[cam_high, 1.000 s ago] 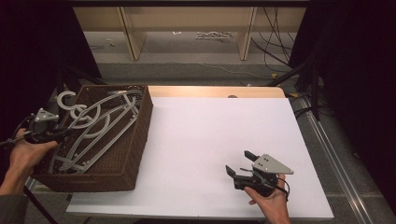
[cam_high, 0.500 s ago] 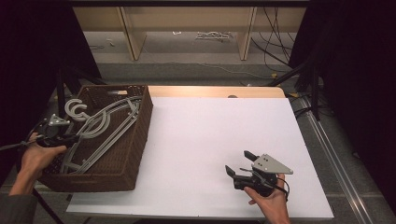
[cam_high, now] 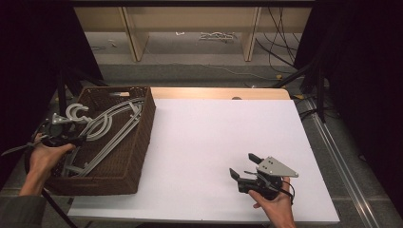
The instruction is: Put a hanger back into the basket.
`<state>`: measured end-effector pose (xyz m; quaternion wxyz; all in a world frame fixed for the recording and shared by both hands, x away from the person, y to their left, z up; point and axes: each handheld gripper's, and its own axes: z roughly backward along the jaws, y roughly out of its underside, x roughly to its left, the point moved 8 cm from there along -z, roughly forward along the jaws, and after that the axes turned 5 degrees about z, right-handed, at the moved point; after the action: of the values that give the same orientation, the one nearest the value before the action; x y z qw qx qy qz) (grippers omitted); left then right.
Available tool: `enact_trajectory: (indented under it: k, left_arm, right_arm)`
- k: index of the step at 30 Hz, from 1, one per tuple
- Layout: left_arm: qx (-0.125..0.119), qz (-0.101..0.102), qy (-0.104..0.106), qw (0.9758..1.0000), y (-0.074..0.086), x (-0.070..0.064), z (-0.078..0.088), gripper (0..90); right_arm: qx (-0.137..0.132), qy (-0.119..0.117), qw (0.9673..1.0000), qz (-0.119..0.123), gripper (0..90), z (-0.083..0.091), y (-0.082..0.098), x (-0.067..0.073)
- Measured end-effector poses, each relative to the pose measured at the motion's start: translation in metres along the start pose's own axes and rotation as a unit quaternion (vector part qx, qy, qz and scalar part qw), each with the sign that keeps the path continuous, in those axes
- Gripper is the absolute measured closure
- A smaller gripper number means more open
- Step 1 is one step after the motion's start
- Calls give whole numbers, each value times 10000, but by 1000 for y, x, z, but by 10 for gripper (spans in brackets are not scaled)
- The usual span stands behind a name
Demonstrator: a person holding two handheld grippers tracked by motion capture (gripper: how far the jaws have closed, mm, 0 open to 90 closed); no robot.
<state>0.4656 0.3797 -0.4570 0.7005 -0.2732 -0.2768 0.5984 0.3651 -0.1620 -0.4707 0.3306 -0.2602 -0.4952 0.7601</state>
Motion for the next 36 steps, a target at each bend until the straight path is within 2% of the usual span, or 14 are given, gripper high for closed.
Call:
enact_trajectory:
  k: [1, 3, 5, 7, 11, 13, 14, 15, 21, 26, 28, 30, 33, 36]
  left_arm:
    - [0, 0, 0, 10000, 0, 0, 0, 475]
    - [-217, 139, 92, 9996, -8, -6, 8, 443]
    - [-267, 156, 113, 9995, -9, -8, 9, 433]
    - [-338, 338, 212, 9986, -11, -12, 12, 391]
    - [-482, 455, 275, 9974, -14, -16, 17, 360]
    - [-635, 673, 448, 9947, -17, -21, 22, 356]
    - [-804, 858, 660, 9909, -20, -25, 27, 352]
    - [-896, 886, 753, 9892, -22, -31, 32, 340]
    - [-1055, 896, 849, 9867, -27, -46, 39, 285]
    - [-1241, 995, 1022, 9820, -31, -63, 44, 255]
    - [-1279, 968, 1111, 9808, -31, -74, 46, 228]
    - [-1301, 964, 1139, 9802, -31, -77, 47, 216]
    - [-1404, 929, 1315, 9769, -34, -93, 50, 193]
    - [-1442, 886, 1381, 9759, -35, -100, 52, 187]
  right_arm:
    - [0, 0, 10000, 0, 177, 0, 0, 0]
    - [14, 4, 10000, 10, 178, 0, 0, 0]
    - [11, -10, 10000, 11, 178, 0, 0, 1]
    - [-22, 13, 10000, 30, 177, 0, -1, -1]
    - [-73, 50, 9999, 82, 178, 0, -1, -2]
    - [-81, -17, 10000, -22, 178, -1, -1, 1]
    - [-12, 1, 10000, 12, 178, 1, -1, 0]
    - [-14, 16, 10000, 13, 177, 0, -1, 0]
    - [-9, -3, 10000, 7, 177, 0, 0, 1]
    - [-11, 0, 10000, 12, 177, 0, 0, 0]
    - [-7, -5, 10000, 5, 177, 0, 0, 0]
    - [-10, -9, 10000, 14, 177, 0, 0, 0]
    - [-1, -4, 10000, -2, 177, 0, 0, 0]
    - [3, -19, 10000, -14, 177, 1, 0, 1]
